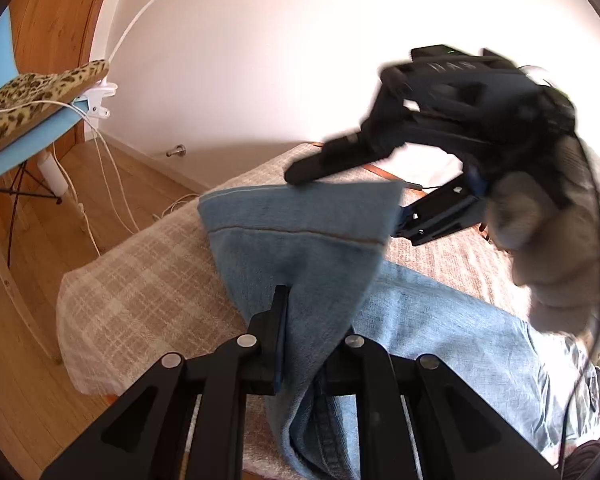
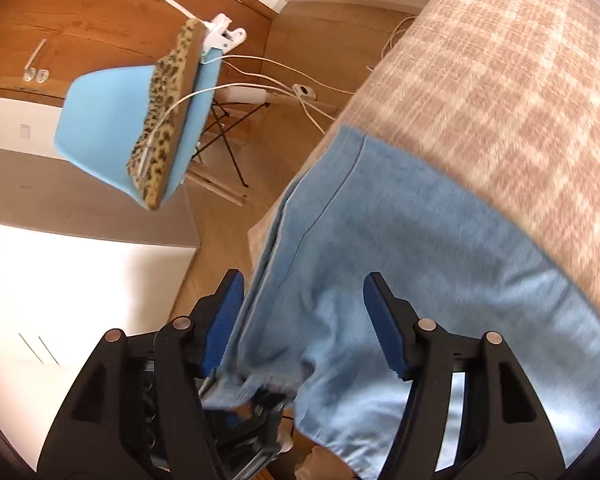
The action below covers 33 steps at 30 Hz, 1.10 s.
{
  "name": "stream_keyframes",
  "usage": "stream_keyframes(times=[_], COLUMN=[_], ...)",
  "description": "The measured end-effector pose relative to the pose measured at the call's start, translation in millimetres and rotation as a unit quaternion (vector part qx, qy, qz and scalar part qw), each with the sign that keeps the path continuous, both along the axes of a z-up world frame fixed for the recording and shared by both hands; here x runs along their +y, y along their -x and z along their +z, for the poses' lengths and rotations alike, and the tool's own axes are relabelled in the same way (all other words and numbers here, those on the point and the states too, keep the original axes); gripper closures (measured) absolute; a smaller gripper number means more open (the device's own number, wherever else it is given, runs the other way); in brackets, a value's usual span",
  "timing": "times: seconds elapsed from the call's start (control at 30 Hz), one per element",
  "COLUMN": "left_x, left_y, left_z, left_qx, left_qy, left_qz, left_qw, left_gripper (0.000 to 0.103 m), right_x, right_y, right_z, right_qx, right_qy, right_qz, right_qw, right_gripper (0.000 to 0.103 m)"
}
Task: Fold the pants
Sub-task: 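Lift the hem with both tools and carry it over toward the waistband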
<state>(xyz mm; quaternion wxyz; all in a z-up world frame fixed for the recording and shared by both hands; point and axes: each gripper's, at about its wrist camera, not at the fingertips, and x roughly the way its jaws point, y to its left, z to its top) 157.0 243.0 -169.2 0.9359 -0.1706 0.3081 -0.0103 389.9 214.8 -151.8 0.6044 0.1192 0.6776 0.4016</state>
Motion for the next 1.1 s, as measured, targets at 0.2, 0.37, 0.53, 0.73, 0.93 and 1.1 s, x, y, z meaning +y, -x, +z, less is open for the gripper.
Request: stream_keyframes(times=[0.2,0.37,0.53,0.73,0.93,1.1], left_x=[-11,-29,-47,-63,-90,-117], left_y=[6,10,14,21,30,34], left_z=[8,17,23,24,37,54], left_qx=[-0.015,-0.028,-0.034,-0.029,-0.044,-0.059], left_qy=[-0.023,-0.062,-0.082,-0.089,-0.109,-0.093], left_qz=[-0.020,-0.053,-0.074,-0.090,-0.122,-0.158], left_qw=[0.9994,0.9963,0.9932,0.9915,0.9856,0.9814], left_gripper=[0.094,0.094,0.094,0.094,0.095,0.096], right_x=[35,56,55,15,-54,-133], right_y=[-18,-12,-2,4,8,13], right_z=[-7,2,-4,16,52,85], right_qx=[0.008,-0.022,-0.052,-0.078,-0.092,-0.106], right_qy=[0.020,0.064,0.133,0.107,0.068,0.051], right_qz=[0.027,0.088,0.116,0.080,0.007,-0.079], right_qw=[0.999,0.994,0.983,0.988,0.993,0.990], right_gripper=[0.038,0.038,0.078,0.094,0.095,0.095])
